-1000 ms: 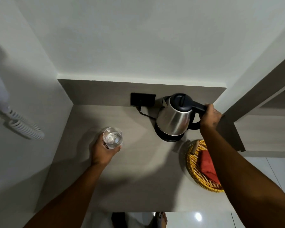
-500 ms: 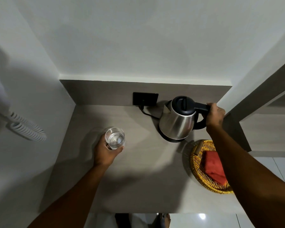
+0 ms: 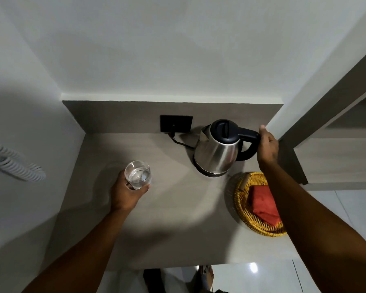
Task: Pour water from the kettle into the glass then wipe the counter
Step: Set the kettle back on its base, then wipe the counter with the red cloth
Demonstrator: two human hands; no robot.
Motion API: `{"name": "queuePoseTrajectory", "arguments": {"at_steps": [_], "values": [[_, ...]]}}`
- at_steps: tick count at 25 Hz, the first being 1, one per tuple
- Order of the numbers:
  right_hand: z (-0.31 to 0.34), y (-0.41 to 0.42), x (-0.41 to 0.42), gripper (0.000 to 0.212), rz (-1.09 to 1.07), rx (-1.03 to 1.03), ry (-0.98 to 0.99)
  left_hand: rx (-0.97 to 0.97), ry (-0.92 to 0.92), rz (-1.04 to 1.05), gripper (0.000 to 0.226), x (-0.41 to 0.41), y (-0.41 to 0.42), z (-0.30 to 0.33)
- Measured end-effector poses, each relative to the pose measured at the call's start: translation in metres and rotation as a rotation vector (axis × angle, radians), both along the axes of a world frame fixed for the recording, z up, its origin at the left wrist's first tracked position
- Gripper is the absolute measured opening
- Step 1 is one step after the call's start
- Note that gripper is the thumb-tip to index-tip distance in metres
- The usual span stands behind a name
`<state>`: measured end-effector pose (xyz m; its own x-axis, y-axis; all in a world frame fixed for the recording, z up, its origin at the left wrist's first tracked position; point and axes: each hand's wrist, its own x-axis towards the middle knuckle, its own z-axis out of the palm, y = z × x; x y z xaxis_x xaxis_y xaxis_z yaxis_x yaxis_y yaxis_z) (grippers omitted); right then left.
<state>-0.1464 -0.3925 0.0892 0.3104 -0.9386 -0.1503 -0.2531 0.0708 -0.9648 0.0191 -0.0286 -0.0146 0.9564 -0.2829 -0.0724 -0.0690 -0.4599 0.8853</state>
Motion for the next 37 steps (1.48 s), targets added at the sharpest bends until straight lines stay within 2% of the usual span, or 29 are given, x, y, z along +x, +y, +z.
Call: {"name": "queuePoseTrajectory", "arguments": {"at_steps": [2,4,6,8,11,14,18,22,25,27,31,34,37], "values": [[-0.002,0.005,-0.028,0.033,-0.082,-0.042,0.075,0.097,-0.075,-0.092,0.071,-0.002,0.012,-0.006],[-0.021,0.011,-0.07,0.036,-0.067,-0.167,0.309,0.294,-0.204,-0.163,0.077,-0.008,0.033,-0.023],[-0.046,0.024,-0.112,0.049,0.074,-0.277,0.675,0.517,-0.3,-0.222,0.093,-0.022,0.053,-0.041],[-0.07,0.044,-0.134,0.063,0.228,-0.322,0.958,0.684,-0.336,-0.28,0.099,-0.031,0.065,-0.047],[-0.09,0.068,-0.137,0.085,0.406,-0.318,1.103,0.775,-0.362,-0.331,0.094,-0.035,0.065,-0.05],[-0.1,0.073,-0.133,0.089,0.415,-0.276,1.097,0.804,-0.382,-0.356,0.091,-0.036,0.063,-0.047],[-0.108,0.072,-0.142,0.072,0.391,-0.252,1.033,0.822,-0.405,-0.375,0.094,-0.036,0.066,-0.051],[-0.103,0.06,-0.15,0.056,0.167,-0.224,0.667,0.805,-0.39,-0.363,0.093,-0.039,0.06,-0.049],[-0.08,0.078,-0.138,0.055,0.051,-0.356,0.496,0.818,-0.385,-0.367,0.092,-0.041,0.057,-0.046],[-0.066,0.108,-0.119,0.06,0.159,-0.496,0.444,0.828,-0.379,-0.361,0.092,-0.04,0.061,-0.047],[-0.069,0.165,-0.08,0.066,0.576,-0.815,0.481,0.835,-0.397,-0.351,0.092,-0.038,0.065,-0.049],[-0.103,0.198,-0.065,0.062,0.875,-0.806,0.663,0.831,-0.407,-0.345,0.092,-0.039,0.066,-0.05],[-0.122,0.217,-0.061,0.076,0.965,-0.788,0.824,0.821,-0.41,-0.328,0.093,-0.038,0.067,-0.052]]}}
